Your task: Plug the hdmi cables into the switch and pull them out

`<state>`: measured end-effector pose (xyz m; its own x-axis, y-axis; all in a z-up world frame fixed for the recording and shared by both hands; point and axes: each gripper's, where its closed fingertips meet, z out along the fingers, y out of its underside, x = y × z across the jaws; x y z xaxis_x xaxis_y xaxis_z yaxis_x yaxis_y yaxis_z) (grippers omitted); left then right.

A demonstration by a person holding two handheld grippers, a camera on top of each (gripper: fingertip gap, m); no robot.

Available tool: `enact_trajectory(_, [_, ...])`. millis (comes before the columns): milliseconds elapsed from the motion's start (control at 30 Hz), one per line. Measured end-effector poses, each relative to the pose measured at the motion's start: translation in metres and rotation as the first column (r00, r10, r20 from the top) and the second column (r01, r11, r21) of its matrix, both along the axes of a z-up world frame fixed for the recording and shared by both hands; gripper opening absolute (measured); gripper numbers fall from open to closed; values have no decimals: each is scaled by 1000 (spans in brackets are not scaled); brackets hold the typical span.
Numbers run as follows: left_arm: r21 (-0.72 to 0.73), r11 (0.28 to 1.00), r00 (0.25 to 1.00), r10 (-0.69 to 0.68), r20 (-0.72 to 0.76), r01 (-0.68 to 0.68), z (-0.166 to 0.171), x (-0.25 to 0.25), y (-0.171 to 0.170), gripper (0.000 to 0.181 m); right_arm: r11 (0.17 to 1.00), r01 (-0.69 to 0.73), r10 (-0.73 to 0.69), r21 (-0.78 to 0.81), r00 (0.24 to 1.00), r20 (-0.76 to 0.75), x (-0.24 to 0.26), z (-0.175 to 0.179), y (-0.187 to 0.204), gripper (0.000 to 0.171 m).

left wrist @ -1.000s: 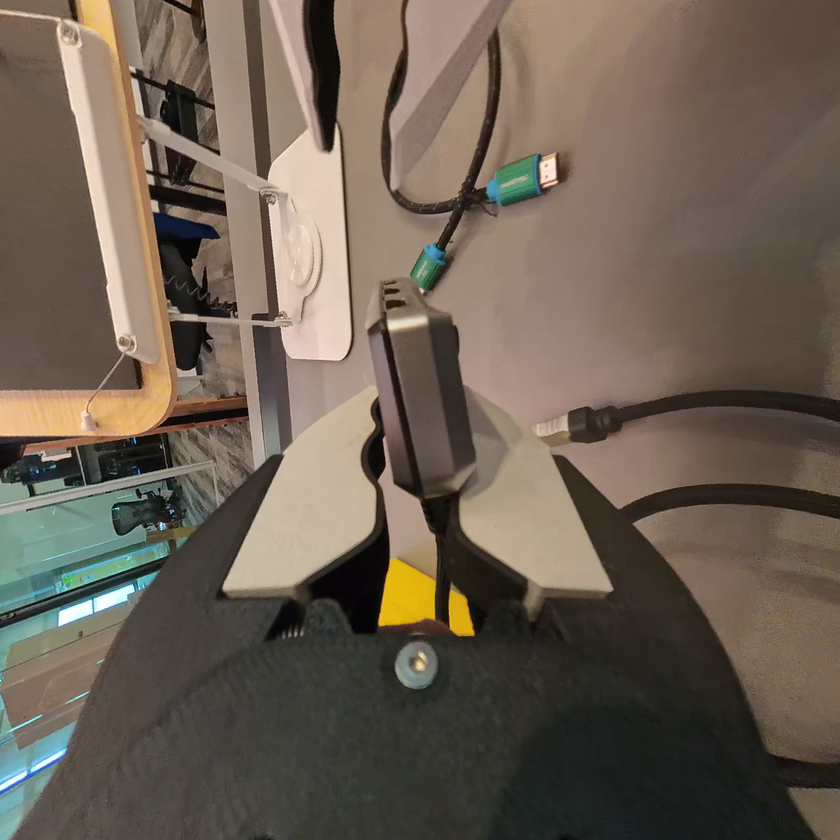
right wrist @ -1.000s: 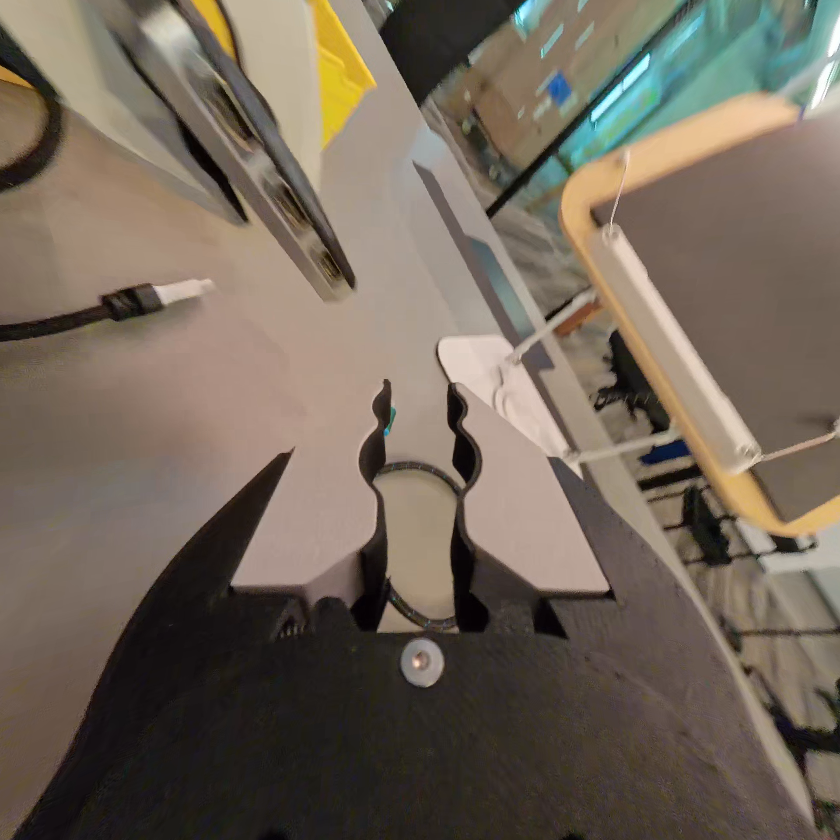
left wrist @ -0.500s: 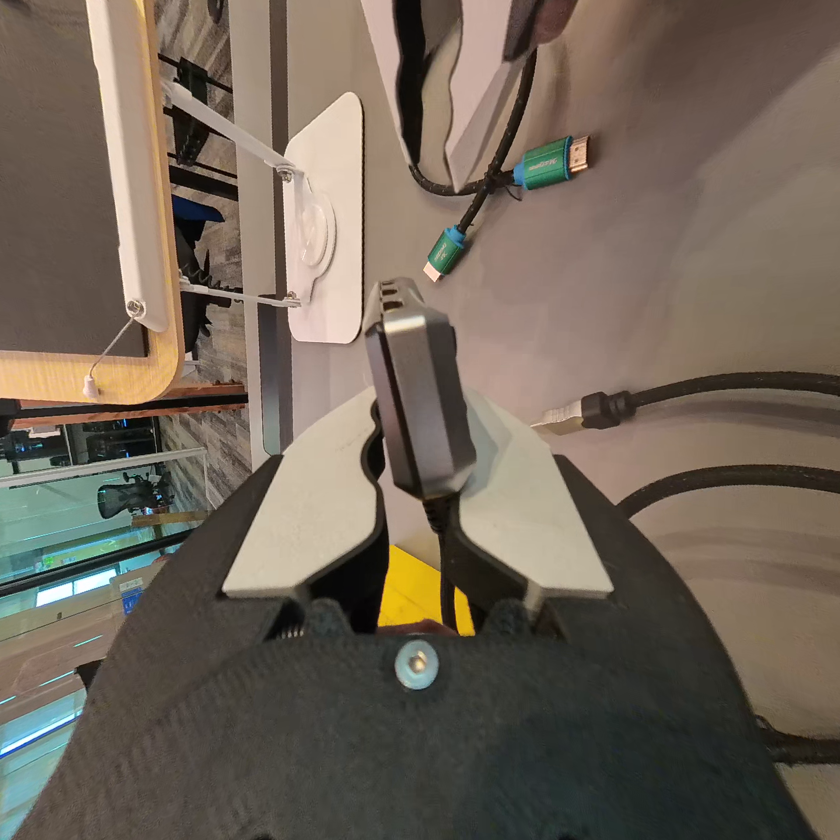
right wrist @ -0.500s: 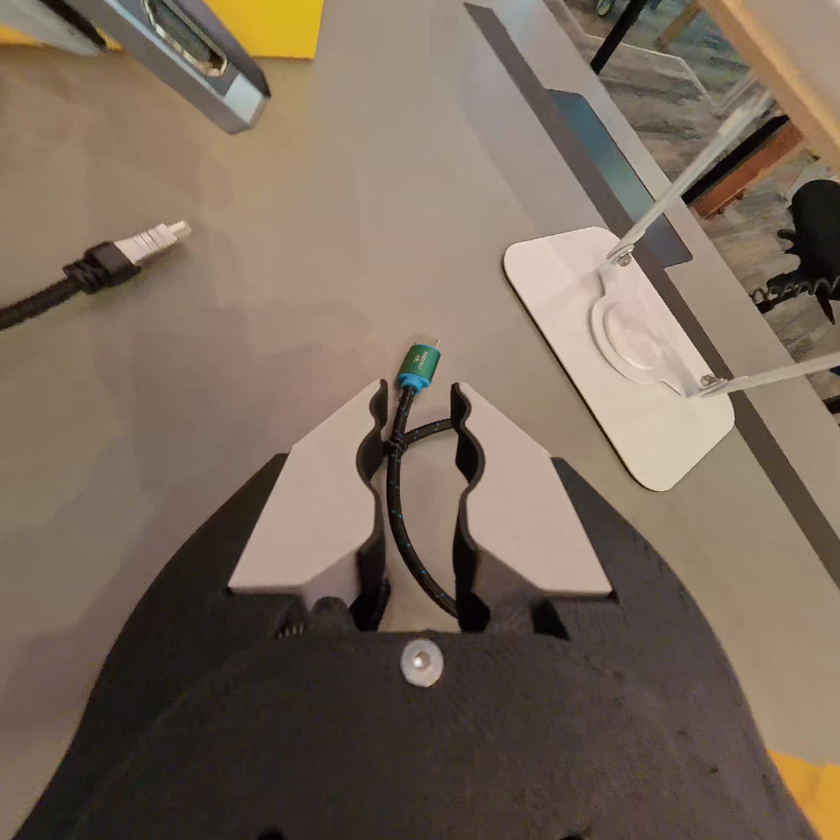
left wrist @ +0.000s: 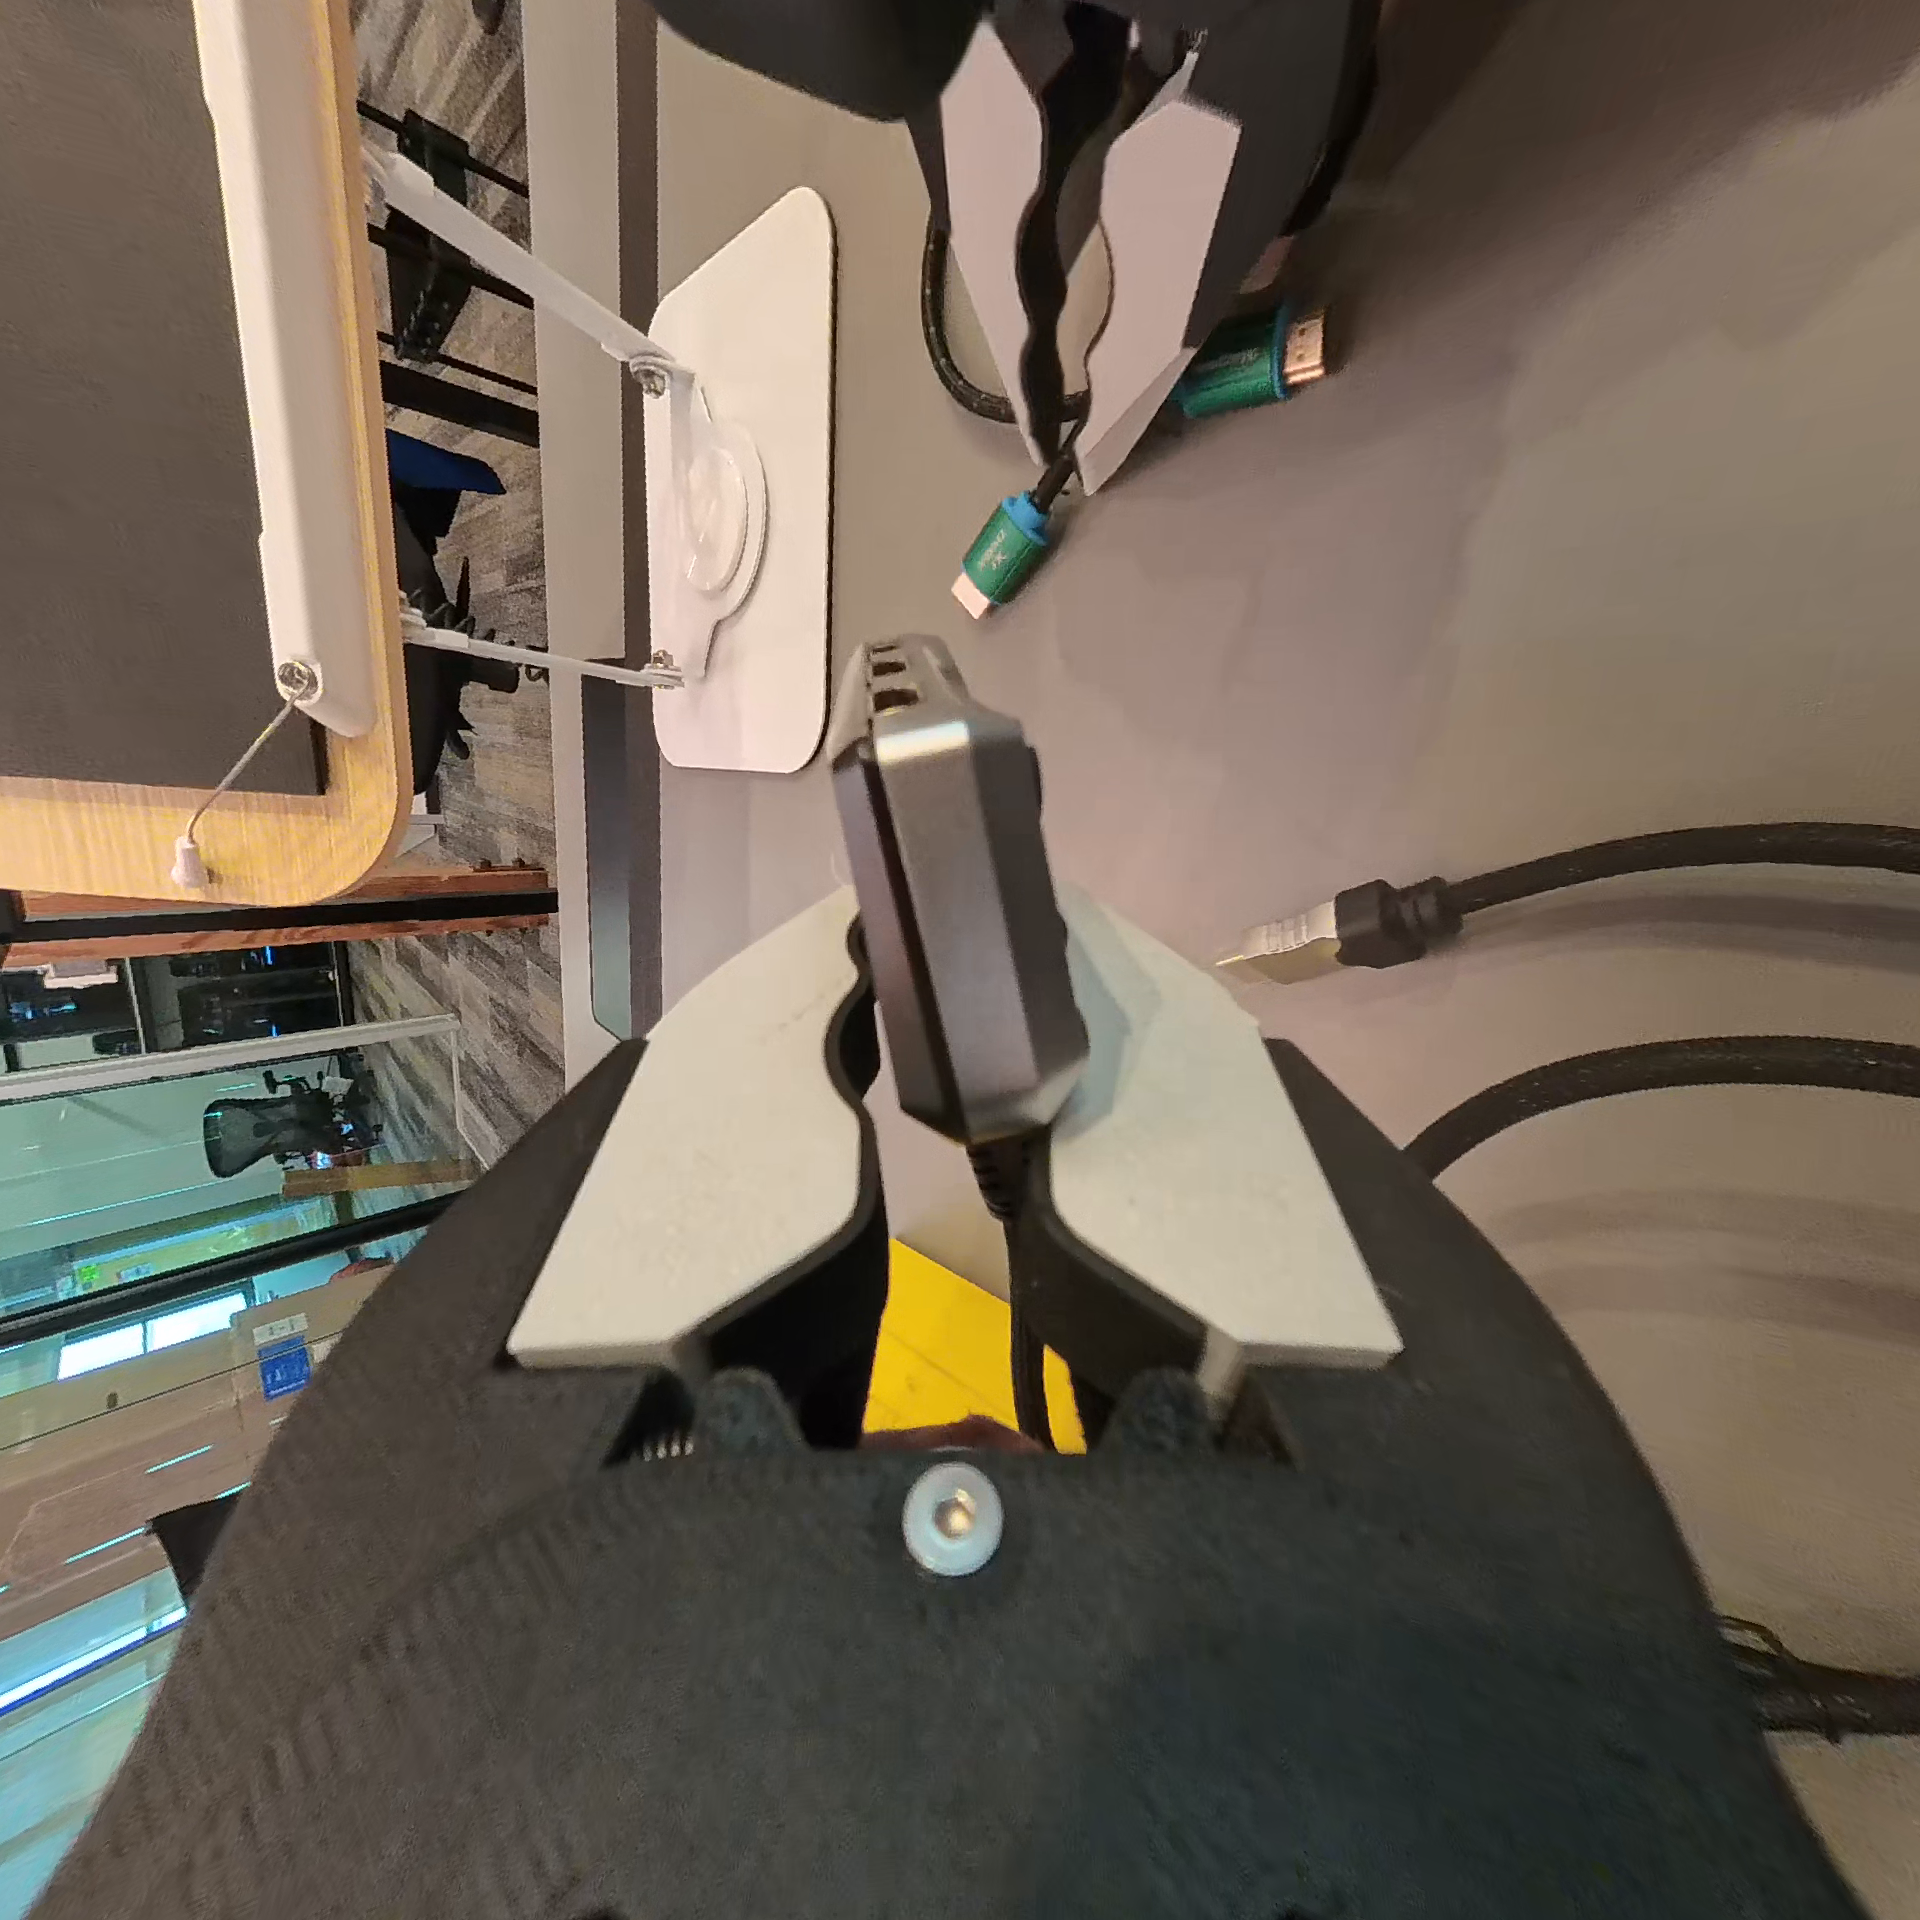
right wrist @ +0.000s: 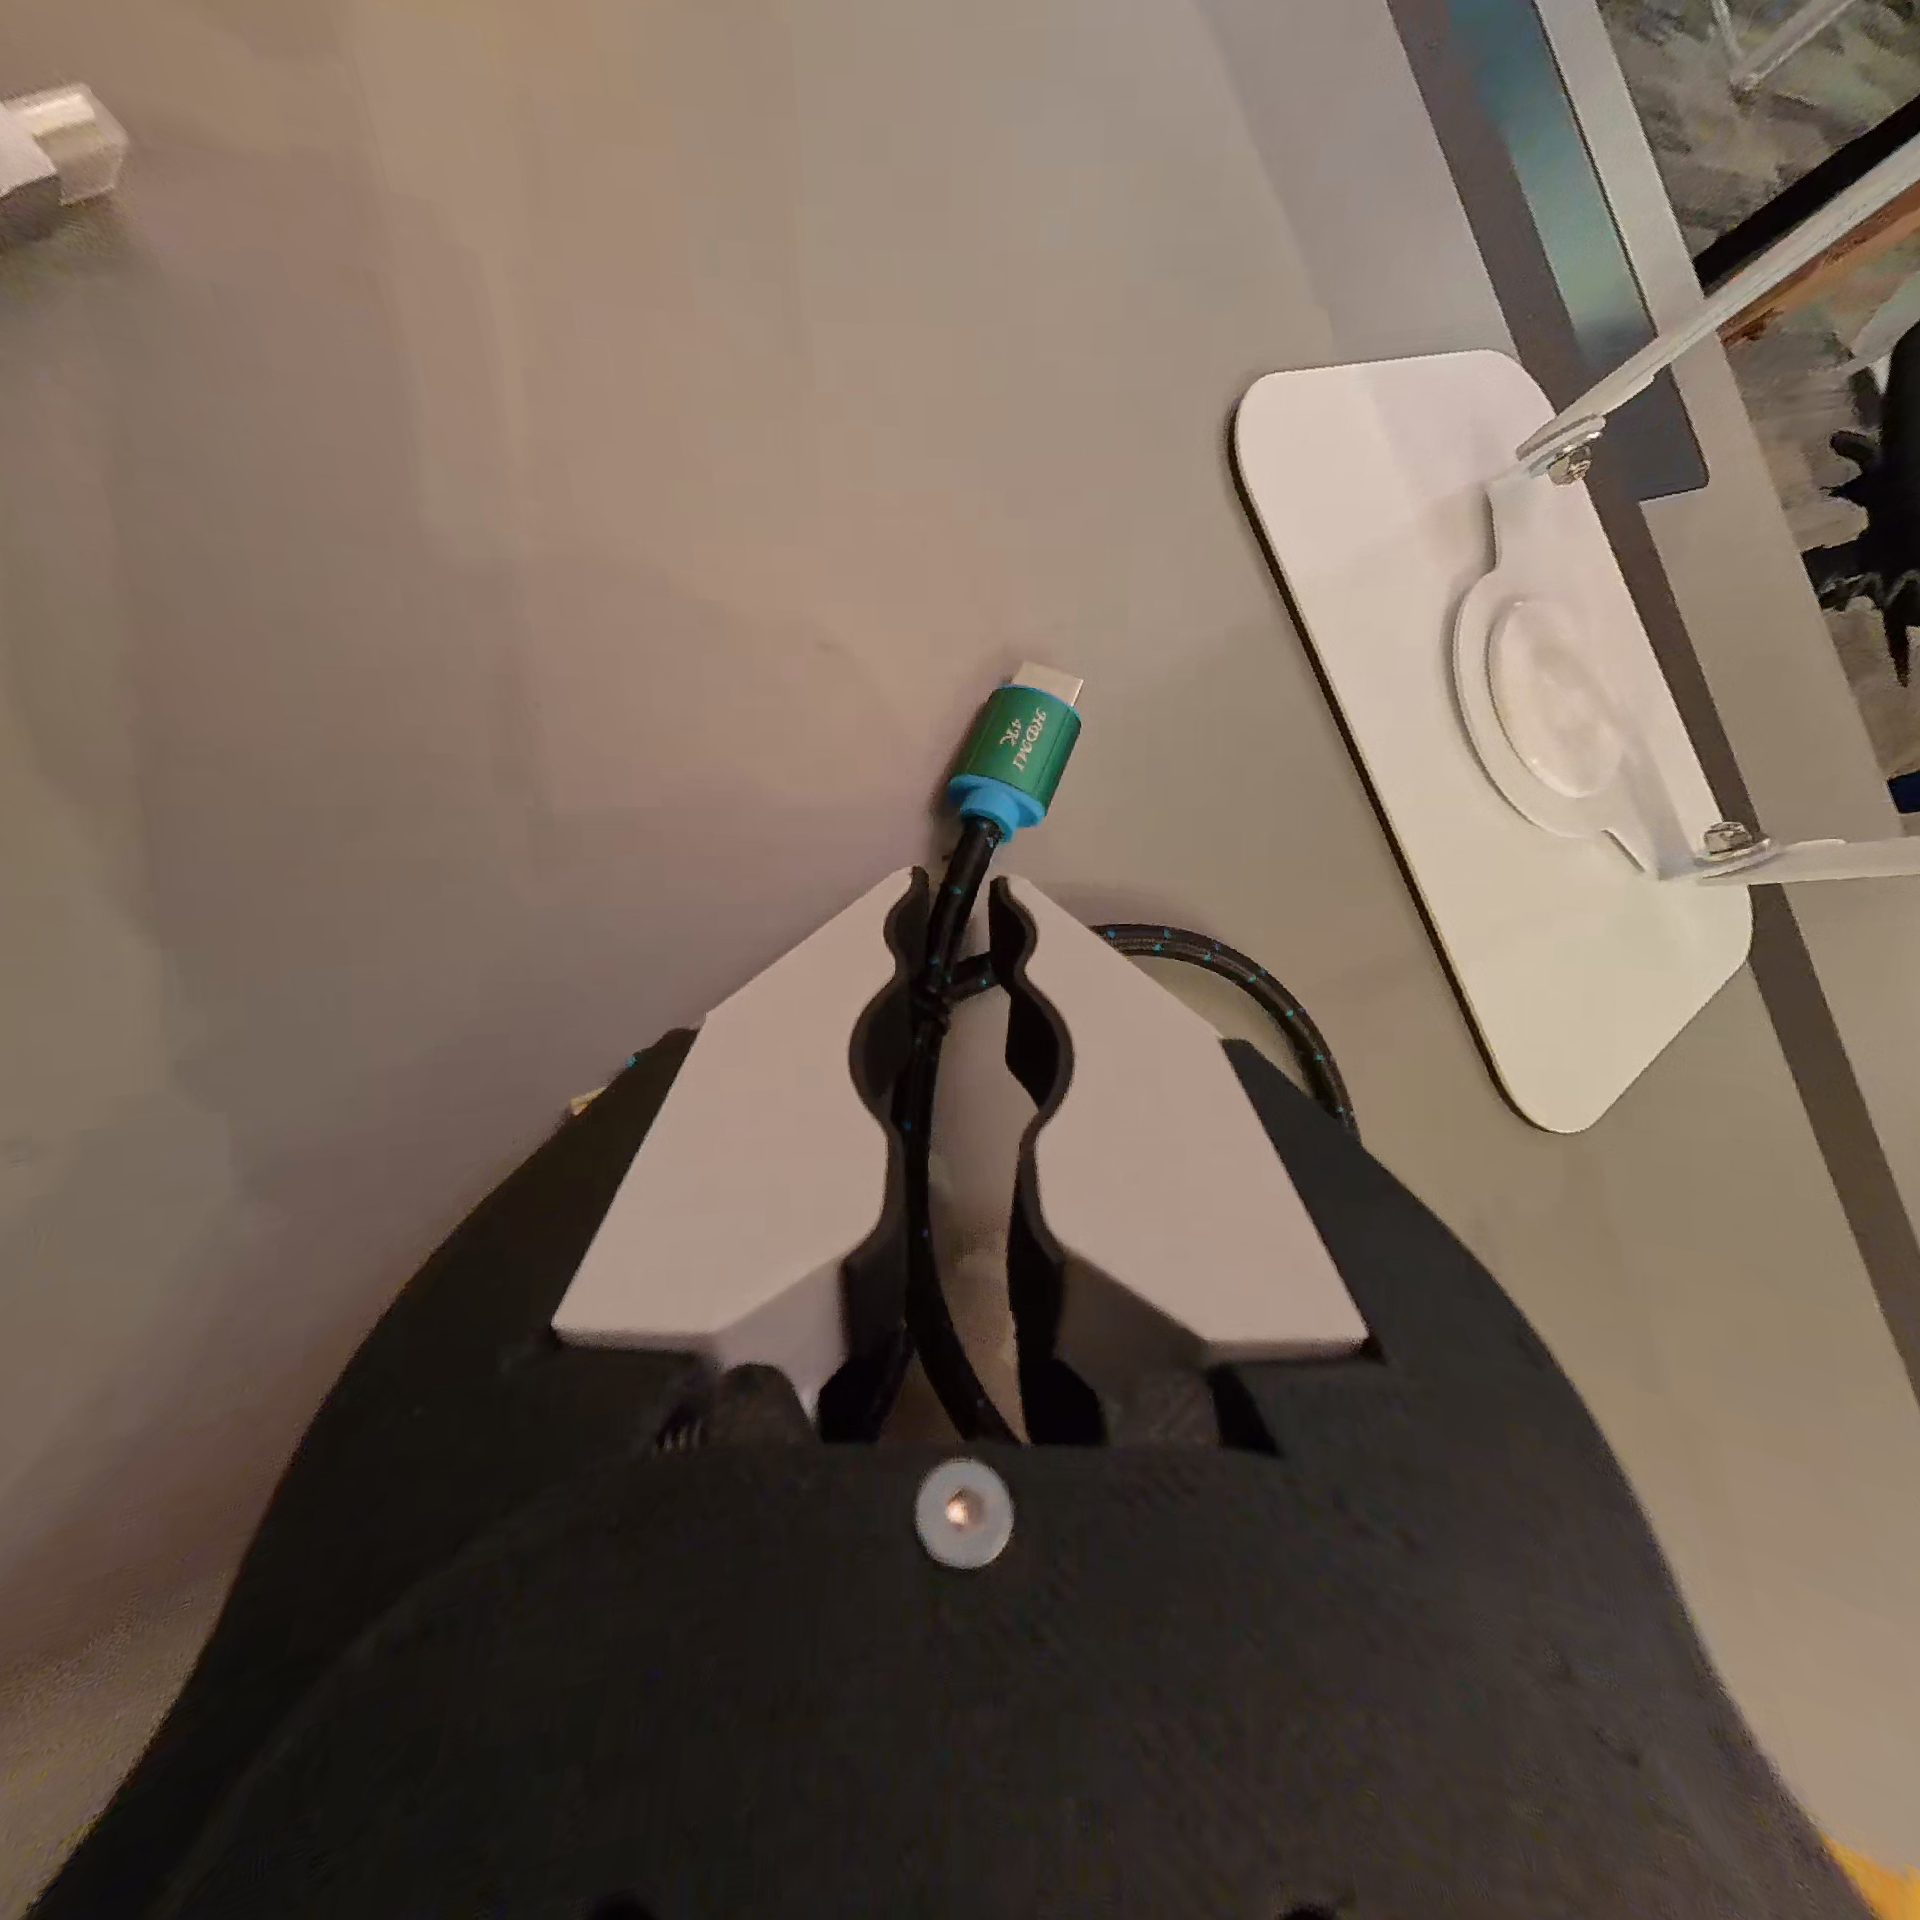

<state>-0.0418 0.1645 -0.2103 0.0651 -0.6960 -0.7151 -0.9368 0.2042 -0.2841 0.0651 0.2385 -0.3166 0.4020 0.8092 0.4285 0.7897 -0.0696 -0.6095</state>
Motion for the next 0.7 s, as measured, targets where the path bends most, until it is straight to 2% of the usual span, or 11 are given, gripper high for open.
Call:
enact_trajectory(167, [-2,1000,1000,2,1,-2,0,-1,0,24,997,5,-7,-71,999,-32,1,0,4,13])
enact_trajectory(467, [-5,1000,1000,4,0,-4,1,-1,0,24,992,12,-25,-125,995,-101,-1,-2,14,6])
enact_trajectory(700, [-18,1000,1000,14,24,-13,2,-3,3,24,984,-52,9,-168,969,-249,-4,10,4,4])
